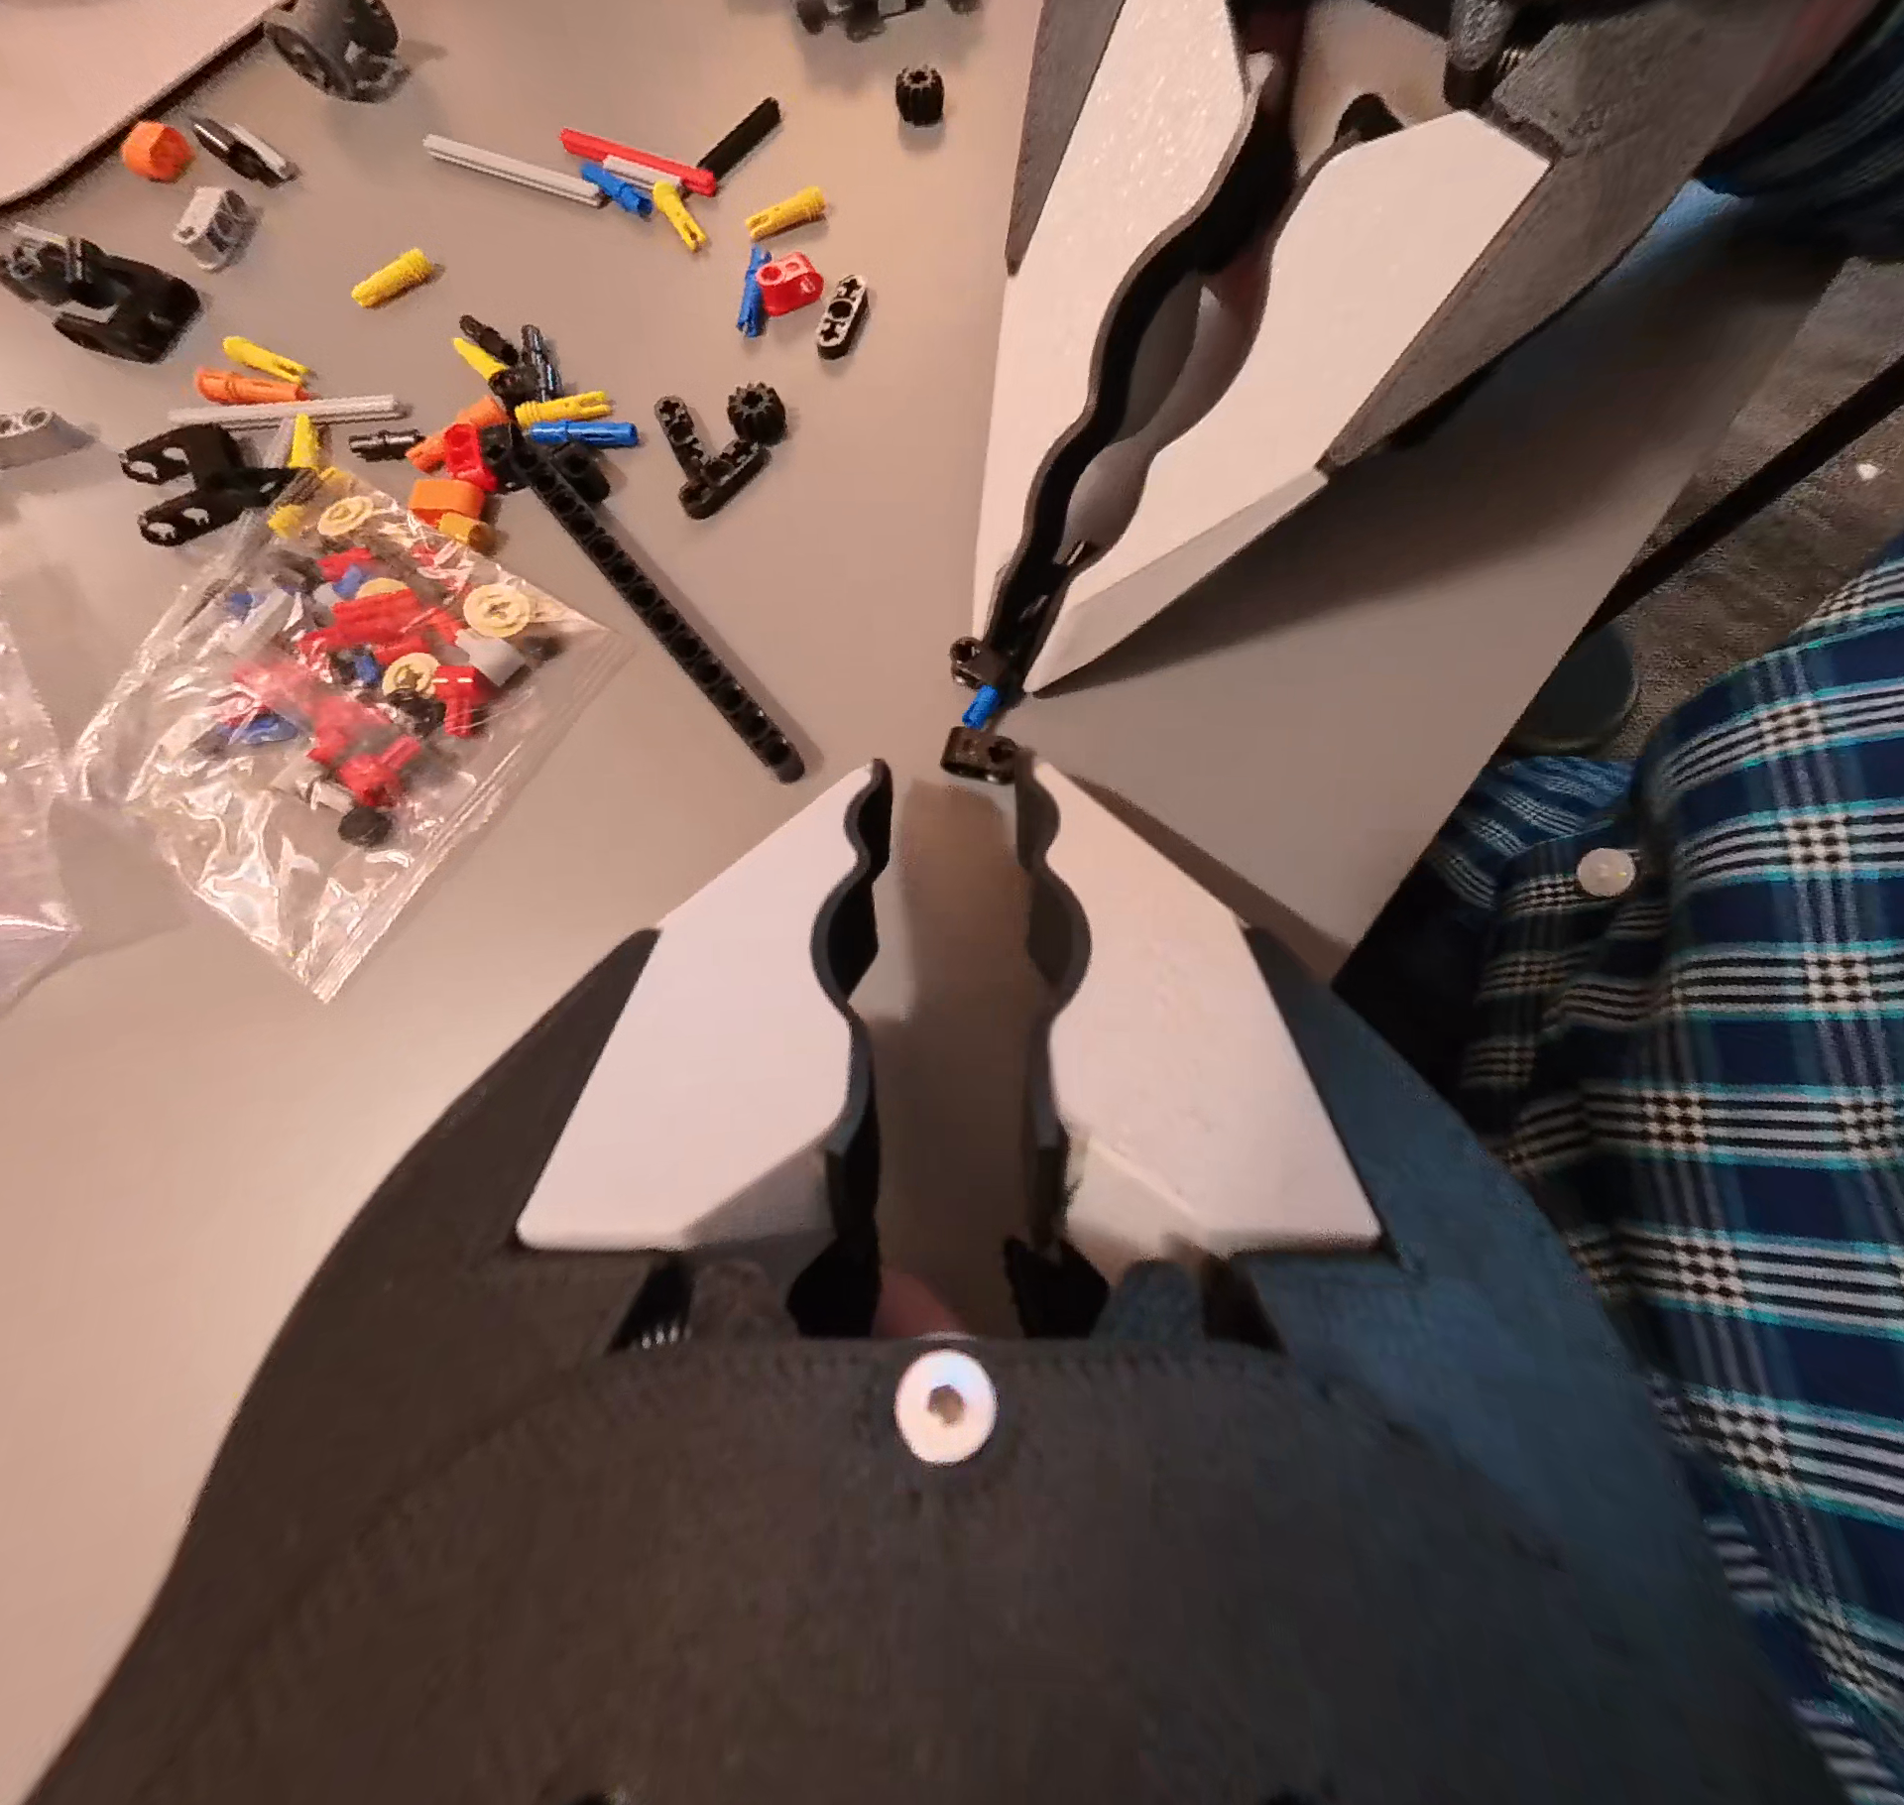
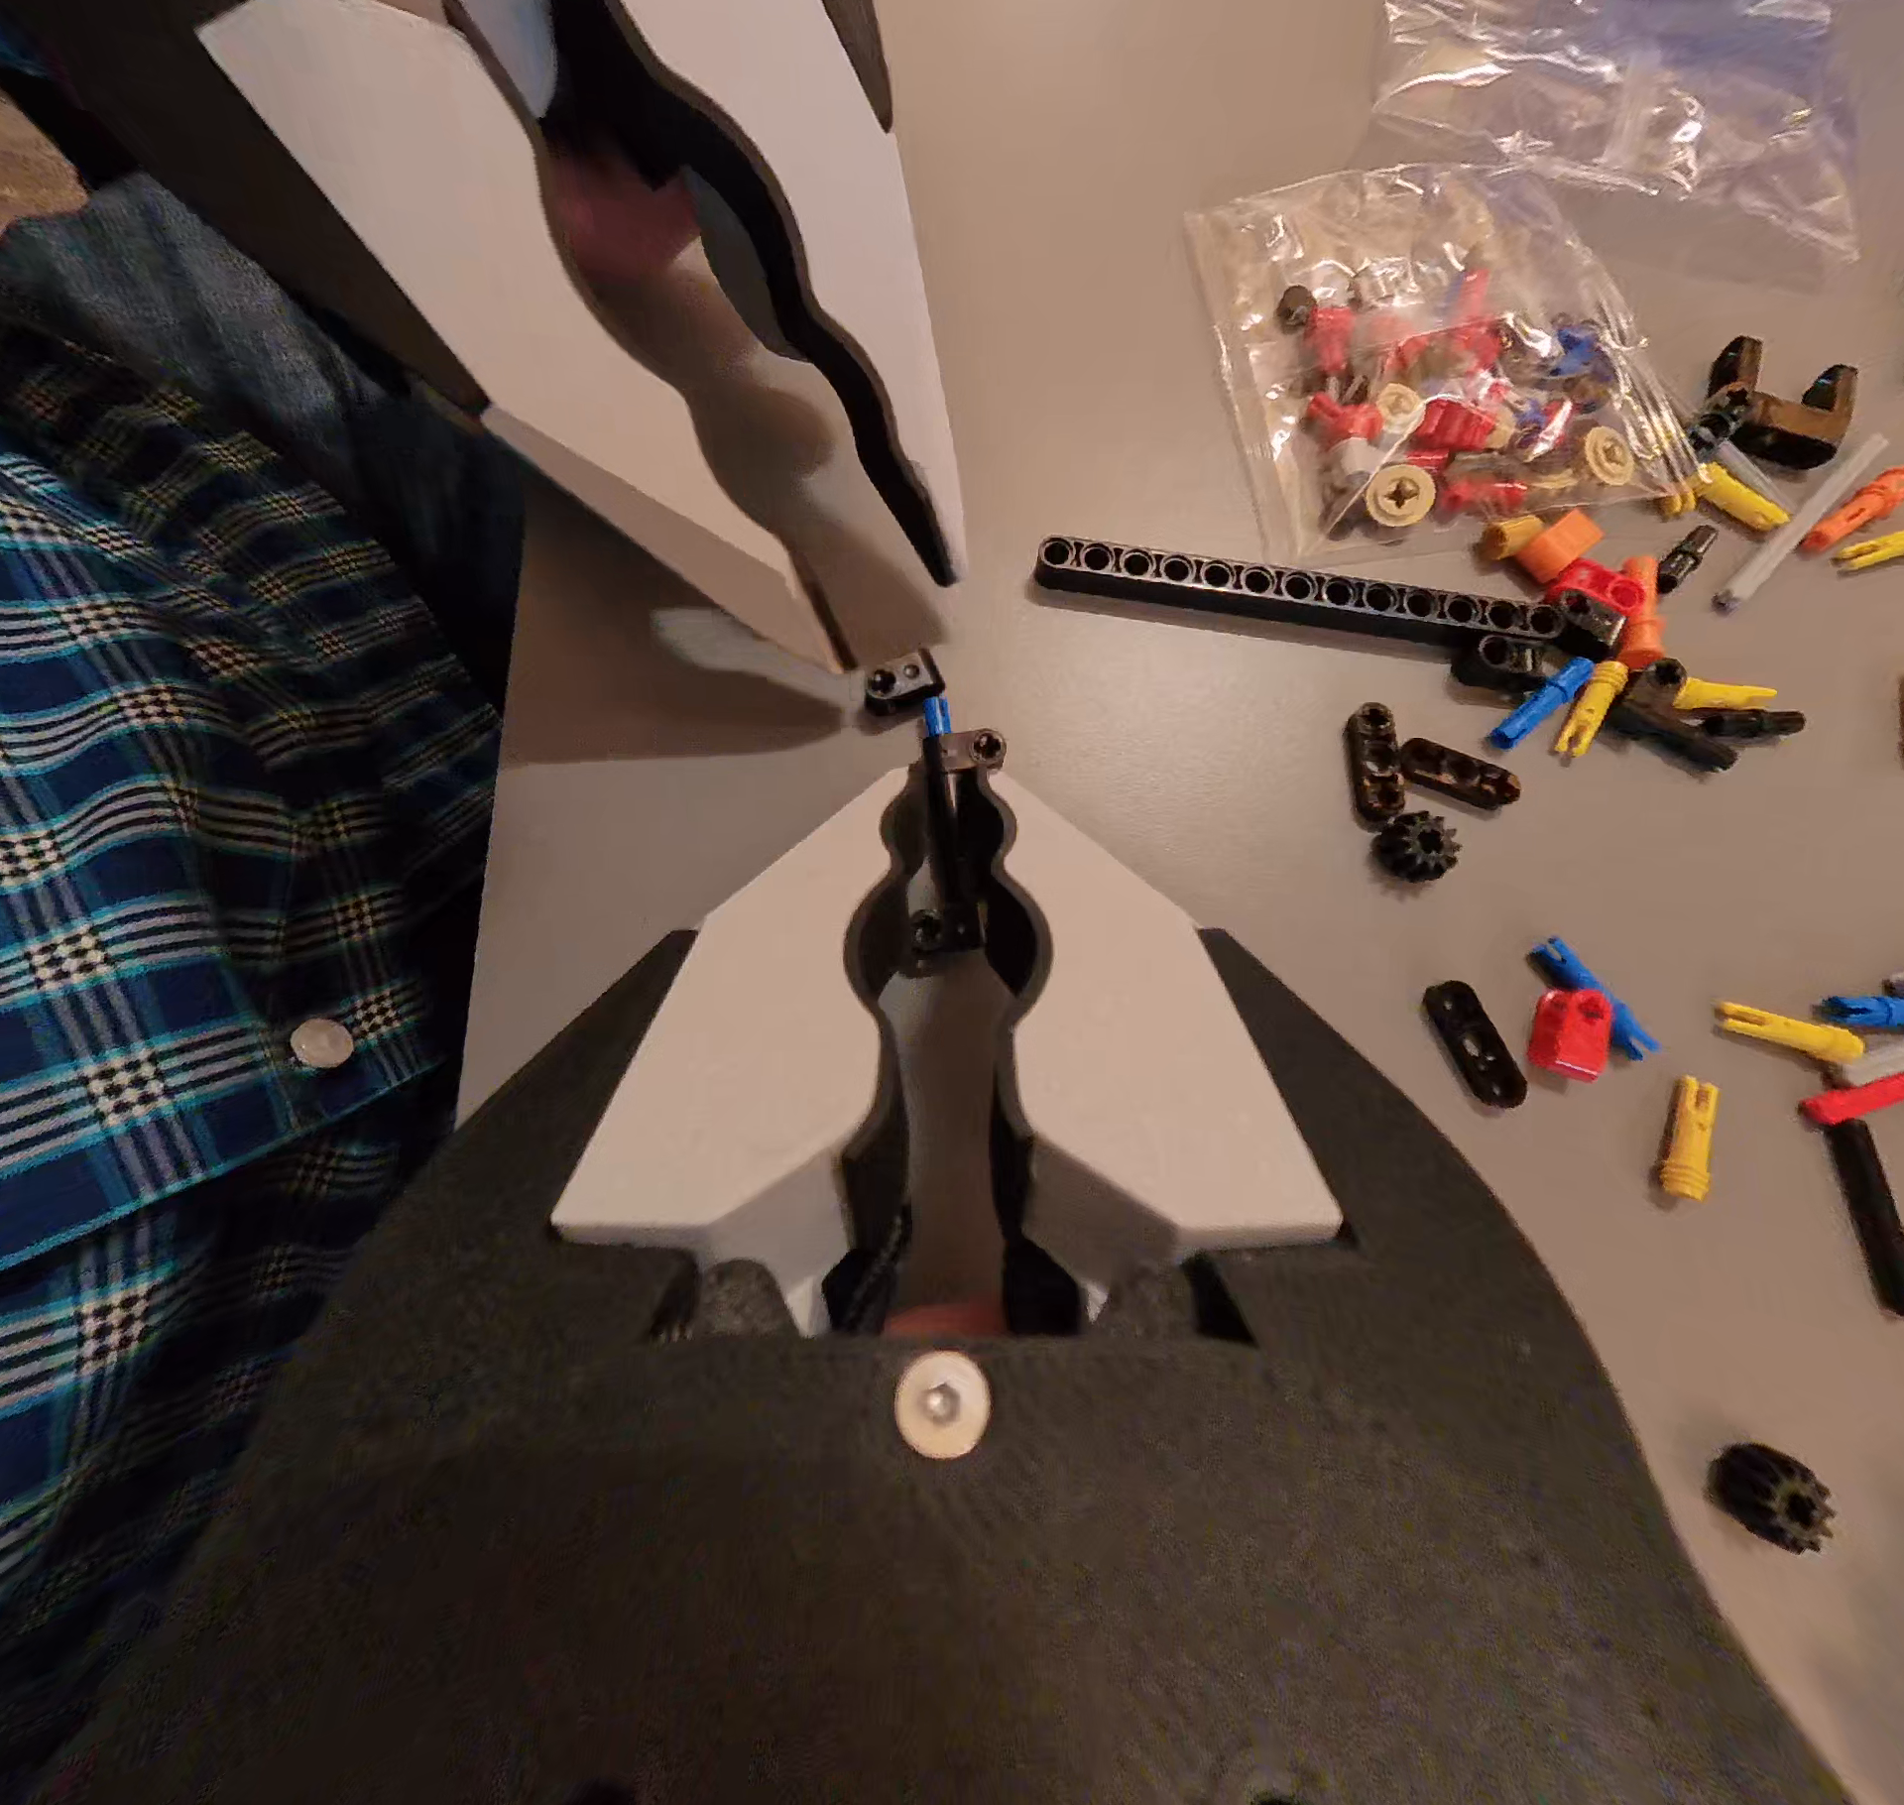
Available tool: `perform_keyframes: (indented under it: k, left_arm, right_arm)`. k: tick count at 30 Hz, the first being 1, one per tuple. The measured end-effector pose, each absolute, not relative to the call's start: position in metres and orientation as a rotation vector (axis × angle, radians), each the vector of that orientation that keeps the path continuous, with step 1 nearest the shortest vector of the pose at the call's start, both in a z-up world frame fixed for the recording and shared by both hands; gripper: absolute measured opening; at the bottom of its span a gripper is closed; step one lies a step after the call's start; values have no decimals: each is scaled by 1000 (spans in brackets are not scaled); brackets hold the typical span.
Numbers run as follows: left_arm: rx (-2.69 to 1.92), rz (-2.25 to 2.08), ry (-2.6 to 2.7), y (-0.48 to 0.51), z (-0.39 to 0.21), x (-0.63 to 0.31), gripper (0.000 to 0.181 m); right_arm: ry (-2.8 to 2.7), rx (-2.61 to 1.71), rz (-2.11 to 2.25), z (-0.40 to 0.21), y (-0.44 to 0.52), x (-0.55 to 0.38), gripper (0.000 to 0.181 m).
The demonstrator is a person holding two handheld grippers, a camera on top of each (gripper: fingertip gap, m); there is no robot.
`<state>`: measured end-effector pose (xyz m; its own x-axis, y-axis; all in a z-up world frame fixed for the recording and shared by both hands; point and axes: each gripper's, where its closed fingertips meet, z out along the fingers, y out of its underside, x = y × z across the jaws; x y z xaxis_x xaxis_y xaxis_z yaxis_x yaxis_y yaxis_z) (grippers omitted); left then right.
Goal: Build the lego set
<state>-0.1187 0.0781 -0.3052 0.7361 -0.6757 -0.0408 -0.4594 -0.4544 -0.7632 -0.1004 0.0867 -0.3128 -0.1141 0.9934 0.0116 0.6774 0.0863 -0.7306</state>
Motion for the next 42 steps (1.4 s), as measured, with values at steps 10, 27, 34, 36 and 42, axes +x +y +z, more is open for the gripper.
perform_keyframes:
  k: [10, 27, 34, 36, 42]
  left_arm:
    - [-2141, -223, 890, 80, -313, -110, 17]
    - [-2102, -249, 1003, 79, -314, -109, 13]
    - [-2086, -358, 1114, 71, -315, -106, 13]
    - [-2056, -357, 1172, 70, -315, -106, 13]
    - [-2024, -443, 1263, 64, -315, -104, 13]
  right_arm:
    - [-1883, -1610, 793, -313, 87, -102, 5]
    - [-1978, -1516, 784, -314, 84, -104, 5]
    - [-2034, -1458, 844, -314, 76, -101, 4]
    - [-2049, -1438, 850, -313, 75, -100, 4]
    - [-2099, -1384, 877, -314, 70, -99, 4]
